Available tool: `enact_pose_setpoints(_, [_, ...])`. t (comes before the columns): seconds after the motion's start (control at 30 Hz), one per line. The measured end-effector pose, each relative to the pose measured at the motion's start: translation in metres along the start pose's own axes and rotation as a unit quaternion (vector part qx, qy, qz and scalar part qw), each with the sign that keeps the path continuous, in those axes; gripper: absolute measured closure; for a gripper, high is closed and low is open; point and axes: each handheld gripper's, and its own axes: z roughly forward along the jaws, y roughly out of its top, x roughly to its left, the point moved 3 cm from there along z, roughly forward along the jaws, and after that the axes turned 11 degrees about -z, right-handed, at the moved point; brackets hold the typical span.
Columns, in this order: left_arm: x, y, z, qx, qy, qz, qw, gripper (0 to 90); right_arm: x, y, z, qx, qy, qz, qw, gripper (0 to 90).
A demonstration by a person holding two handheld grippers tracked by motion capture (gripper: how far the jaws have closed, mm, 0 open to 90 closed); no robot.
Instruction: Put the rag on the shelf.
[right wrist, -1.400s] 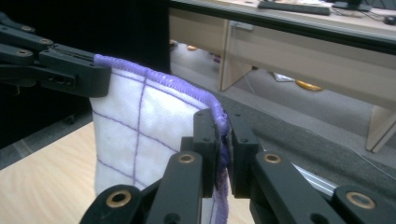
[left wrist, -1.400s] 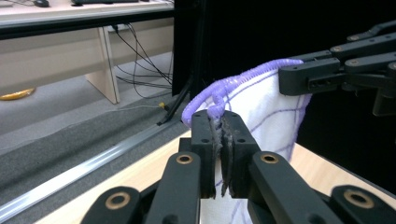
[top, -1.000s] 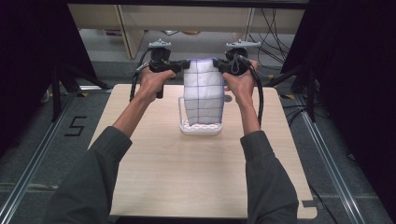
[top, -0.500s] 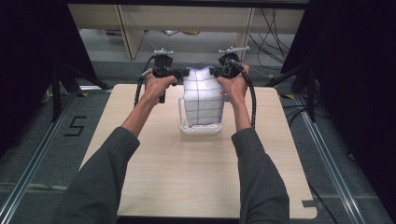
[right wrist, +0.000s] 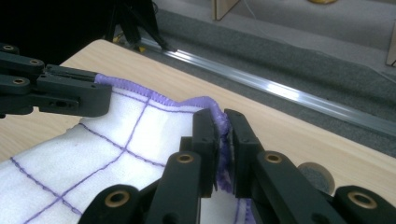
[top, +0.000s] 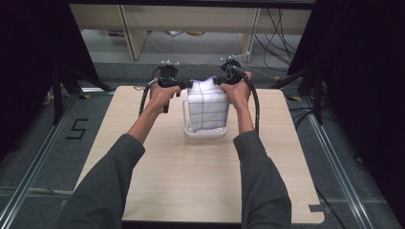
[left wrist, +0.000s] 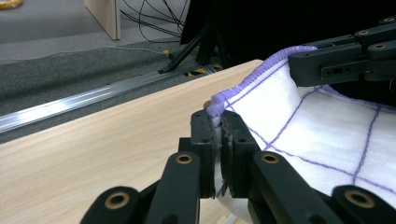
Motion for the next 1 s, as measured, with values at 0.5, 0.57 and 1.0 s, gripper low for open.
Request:
enact_pose_setpoints(0.5, [0.006,-0.002,-0.014,0.001,-0.008,-0.021,0.9997,61.1,-0.004,-0.006,-0.004,0.008,-0.001,0.032,0.9995,63.1])
enact_pose_setpoints(0.57, [0.006,-0.001,-0.019,0.002,-0.012,-0.022,0.9997,59.0,-0.007,-0.005,-0.009,-0.001,-0.005,0.026,0.9997,61.1])
enact_pose_setpoints(1.0, [0.009,-0.009,-0.059,0.003,-0.020,-0.029,0.9994,44.4,-0.003,-0.006,-0.048,-0.036,0.002,0.015,0.9992,52.9])
